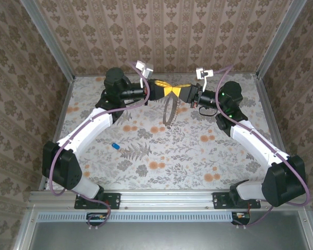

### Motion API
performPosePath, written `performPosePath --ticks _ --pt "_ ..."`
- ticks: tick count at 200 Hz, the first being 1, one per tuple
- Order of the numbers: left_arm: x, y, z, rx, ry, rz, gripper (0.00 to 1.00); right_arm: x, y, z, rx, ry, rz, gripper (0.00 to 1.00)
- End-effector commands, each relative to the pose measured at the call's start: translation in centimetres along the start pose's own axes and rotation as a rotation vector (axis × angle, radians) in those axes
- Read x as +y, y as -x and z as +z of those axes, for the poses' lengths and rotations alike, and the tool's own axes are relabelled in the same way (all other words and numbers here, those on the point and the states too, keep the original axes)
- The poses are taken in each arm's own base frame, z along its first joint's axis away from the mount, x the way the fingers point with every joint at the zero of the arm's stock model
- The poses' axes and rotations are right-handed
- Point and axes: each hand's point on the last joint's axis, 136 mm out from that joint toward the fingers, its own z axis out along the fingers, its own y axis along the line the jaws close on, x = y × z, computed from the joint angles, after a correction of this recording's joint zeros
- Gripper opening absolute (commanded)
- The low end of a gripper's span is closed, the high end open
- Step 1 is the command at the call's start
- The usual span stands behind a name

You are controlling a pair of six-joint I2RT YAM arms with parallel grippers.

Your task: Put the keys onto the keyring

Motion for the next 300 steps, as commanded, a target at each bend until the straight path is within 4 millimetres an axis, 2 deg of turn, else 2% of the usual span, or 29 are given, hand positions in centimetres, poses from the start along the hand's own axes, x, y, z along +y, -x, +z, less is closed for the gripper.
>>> performPosePath --ticks 1,5,28,43,59,89,147,210,264,300 --pt "-1.8 2.4 0.1 -0.051 -0.007 0.064 0.0 1.1 0.2 -0.1 -0.01 0.024 -0.045 0.0" --pt "-1.6 2.6 0.0 -0.06 0.008 0.063 0.02 1.0 0.3 -0.2 -0.017 0.012 -0.049 0.0" --pt "-0.3 3.4 -1.2 -0.116 0.122 0.048 0.35 0.5 1.2 -1.0 -0.07 -0.032 -0.076 0.0" --pt "0.0 4.0 -2.2 -0.161 0.174 0.047 0.47 0.7 1.9 -1.5 -0.104 -0.037 -0.097 0.0" --pt "0.2 4.3 -3.1 -0.192 0.212 0.039 0.53 1.1 2.5 -1.9 -0.138 -0.037 -0.117 0.0" --pt "-0.1 4.1 -3.3 -0.195 0.211 0.018 0.51 1.9 3.4 -2.3 -0.181 -0.026 -0.138 0.0" --pt "-0.3 3.0 -1.7 -0.183 0.158 -0.02 0.35 2.9 5.4 -2.8 -0.307 0.011 -0.13 0.0" --pt "0.3 2.9 -0.2 -0.221 0.102 -0.06 0.32 2.8 5.8 -2.4 -0.345 0.031 -0.095 0.0" --pt "0.6 3.5 0.2 -0.266 0.055 -0.083 0.33 2.3 5.2 -1.8 -0.33 0.04 -0.074 0.0" --pt "0.2 3.8 0.1 -0.29 0.03 -0.082 0.33 1.8 5.0 -1.8 -0.328 0.028 -0.067 0.0"
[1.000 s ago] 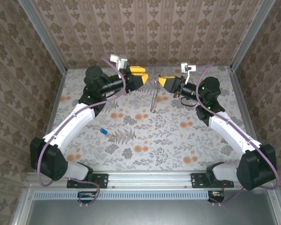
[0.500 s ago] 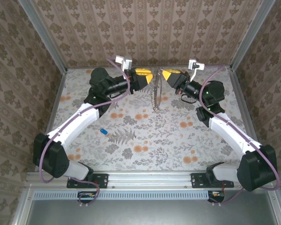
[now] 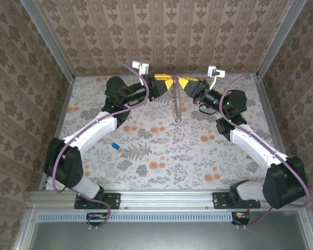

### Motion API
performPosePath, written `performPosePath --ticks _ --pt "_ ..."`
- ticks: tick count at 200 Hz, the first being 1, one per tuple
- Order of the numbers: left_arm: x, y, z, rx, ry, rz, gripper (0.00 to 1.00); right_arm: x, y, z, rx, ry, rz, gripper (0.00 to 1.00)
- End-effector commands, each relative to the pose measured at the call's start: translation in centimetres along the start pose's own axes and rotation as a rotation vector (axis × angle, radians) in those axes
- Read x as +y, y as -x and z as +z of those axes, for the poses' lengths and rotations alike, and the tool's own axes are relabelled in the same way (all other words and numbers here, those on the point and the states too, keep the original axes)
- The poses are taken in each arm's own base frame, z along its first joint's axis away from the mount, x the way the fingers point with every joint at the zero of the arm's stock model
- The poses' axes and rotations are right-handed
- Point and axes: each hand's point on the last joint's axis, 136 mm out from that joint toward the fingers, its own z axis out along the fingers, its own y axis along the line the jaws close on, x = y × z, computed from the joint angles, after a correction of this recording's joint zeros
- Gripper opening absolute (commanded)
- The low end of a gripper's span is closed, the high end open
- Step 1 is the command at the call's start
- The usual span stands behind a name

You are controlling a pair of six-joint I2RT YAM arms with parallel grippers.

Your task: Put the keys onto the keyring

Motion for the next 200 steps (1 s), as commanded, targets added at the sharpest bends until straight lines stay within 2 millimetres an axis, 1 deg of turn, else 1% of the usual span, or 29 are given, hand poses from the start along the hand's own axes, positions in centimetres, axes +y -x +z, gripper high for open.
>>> performPosePath --ticks 1,45,141,172,200 --pt "-1.7 1.0 0.0 -0.045 -0.065 0.022 0.33 0.9 0.9 0.0 -0.051 0.032 -0.027 0.0" --pt "-2.4 0.9 0.2 -0.042 -0.089 0.015 0.33 0.7 0.8 0.1 -0.047 0.031 -0.022 0.0" --pt "-2.0 -0.3 1.0 -0.012 -0.085 -0.006 0.32 1.1 0.8 -0.2 -0.044 0.031 -0.029 0.0" --pt "-2.0 -0.5 1.2 -0.008 -0.089 -0.008 0.26 1.0 0.6 -0.2 -0.04 0.03 -0.027 0.0" --pt "-2.2 -0.3 1.5 -0.009 -0.096 -0.002 0.21 1.0 0.5 -0.2 -0.034 0.029 -0.025 0.0"
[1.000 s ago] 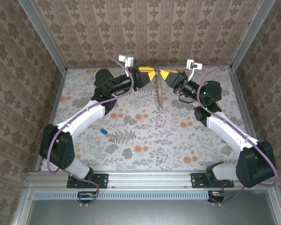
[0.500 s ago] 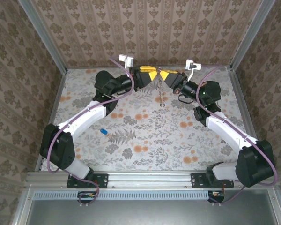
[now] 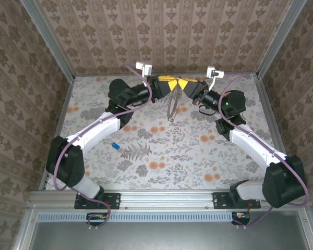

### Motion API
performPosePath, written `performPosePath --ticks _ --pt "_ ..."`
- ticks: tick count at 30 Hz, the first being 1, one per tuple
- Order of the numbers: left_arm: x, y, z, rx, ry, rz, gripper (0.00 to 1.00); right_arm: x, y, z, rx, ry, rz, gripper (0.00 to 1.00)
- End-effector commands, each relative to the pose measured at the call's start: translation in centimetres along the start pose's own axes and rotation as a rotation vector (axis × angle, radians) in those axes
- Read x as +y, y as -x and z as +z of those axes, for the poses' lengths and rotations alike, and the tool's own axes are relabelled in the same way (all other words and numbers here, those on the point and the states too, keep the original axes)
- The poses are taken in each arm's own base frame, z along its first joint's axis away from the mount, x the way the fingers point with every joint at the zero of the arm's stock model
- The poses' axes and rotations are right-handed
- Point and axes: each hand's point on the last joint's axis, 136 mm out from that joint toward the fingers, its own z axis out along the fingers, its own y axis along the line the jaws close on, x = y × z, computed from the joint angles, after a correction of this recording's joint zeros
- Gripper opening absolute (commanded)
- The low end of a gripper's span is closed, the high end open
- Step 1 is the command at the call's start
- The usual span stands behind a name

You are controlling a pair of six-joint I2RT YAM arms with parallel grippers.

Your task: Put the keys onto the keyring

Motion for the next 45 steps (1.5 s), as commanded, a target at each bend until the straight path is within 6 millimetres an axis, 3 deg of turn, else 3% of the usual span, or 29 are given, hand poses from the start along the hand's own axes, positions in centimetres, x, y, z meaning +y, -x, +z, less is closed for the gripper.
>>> performPosePath --ticks 1,8,11,12,14,17,25,39,45 --pt "-0.7 0.1 0.5 0.001 -0.032 0.017 0.2 1.6 1.1 -0.1 -0.044 0.039 -0.037 0.0" --pt "-0.9 0.1 0.8 0.007 -0.045 0.022 0.0 1.4 0.8 -0.2 -0.032 0.032 -0.036 0.0" --pt "-1.2 0.1 0.9 0.019 -0.05 0.034 0.0 1.2 0.7 -0.2 -0.017 0.012 -0.031 0.04" --pt "-1.3 0.1 0.8 0.028 -0.051 0.045 0.0 0.6 0.8 -0.5 -0.015 -0.021 -0.023 0.23" --pt "-1.5 0.0 0.7 0.055 -0.048 0.068 0.0 -0.2 1.4 -1.4 -0.023 -0.077 -0.015 0.44" --pt "-1.8 -0.2 0.3 0.101 -0.031 0.117 0.0 -1.5 2.3 -3.4 -0.032 -0.178 0.001 0.59" --pt "-3.2 -0.9 -0.6 0.241 -0.034 0.24 0.0 -1.7 1.4 -5.7 0.063 -0.266 0.019 0.6" --pt "-4.5 -1.7 -0.9 0.374 -0.084 0.289 0.0 3.4 -1.1 -3.6 0.249 0.026 -0.012 0.44" --pt "-4.5 -1.8 -0.9 0.379 -0.094 0.282 0.0 3.9 -2.1 -2.8 0.29 0.035 -0.035 0.4"
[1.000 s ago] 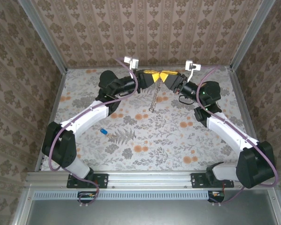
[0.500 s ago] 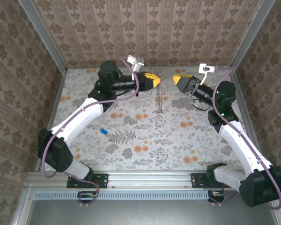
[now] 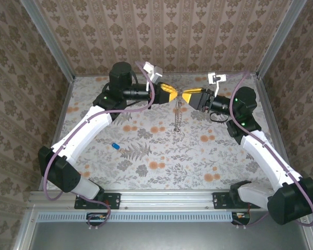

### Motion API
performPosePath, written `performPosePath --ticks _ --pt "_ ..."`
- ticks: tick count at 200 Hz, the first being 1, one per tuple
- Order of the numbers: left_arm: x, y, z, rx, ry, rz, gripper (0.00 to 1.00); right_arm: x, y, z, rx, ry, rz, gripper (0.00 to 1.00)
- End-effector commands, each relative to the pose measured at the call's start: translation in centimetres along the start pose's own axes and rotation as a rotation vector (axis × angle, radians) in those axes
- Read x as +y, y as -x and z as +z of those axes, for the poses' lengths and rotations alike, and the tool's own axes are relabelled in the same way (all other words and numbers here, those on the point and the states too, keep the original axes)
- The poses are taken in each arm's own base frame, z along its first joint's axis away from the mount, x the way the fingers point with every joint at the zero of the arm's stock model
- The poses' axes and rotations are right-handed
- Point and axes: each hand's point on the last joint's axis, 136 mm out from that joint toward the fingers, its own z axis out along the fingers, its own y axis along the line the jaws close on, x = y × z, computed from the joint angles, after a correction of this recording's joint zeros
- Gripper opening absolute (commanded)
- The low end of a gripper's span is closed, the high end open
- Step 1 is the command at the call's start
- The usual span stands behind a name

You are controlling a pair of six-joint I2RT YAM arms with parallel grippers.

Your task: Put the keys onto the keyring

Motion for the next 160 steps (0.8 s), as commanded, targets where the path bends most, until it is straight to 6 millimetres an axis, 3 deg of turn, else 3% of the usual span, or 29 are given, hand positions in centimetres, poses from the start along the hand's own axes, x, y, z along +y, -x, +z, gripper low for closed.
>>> performPosePath --ticks 1,80,140,160 --pt "-1.1 1.4 -0.4 -0.014 -0.036 0.062 0.0 1.3 0.5 0.4 0.017 0.038 -0.061 0.39" --pt "-1.0 1.4 0.0 -0.013 -0.049 0.054 0.0 1.0 -0.1 1.1 0.041 0.054 -0.049 0.31" --pt "-1.1 1.3 0.3 -0.01 -0.062 0.049 0.0 1.2 -0.3 1.3 0.046 0.06 -0.055 0.18" --pt "-1.1 1.4 0.5 -0.01 -0.065 0.049 0.0 1.2 -0.3 1.3 0.05 0.063 -0.057 0.09"
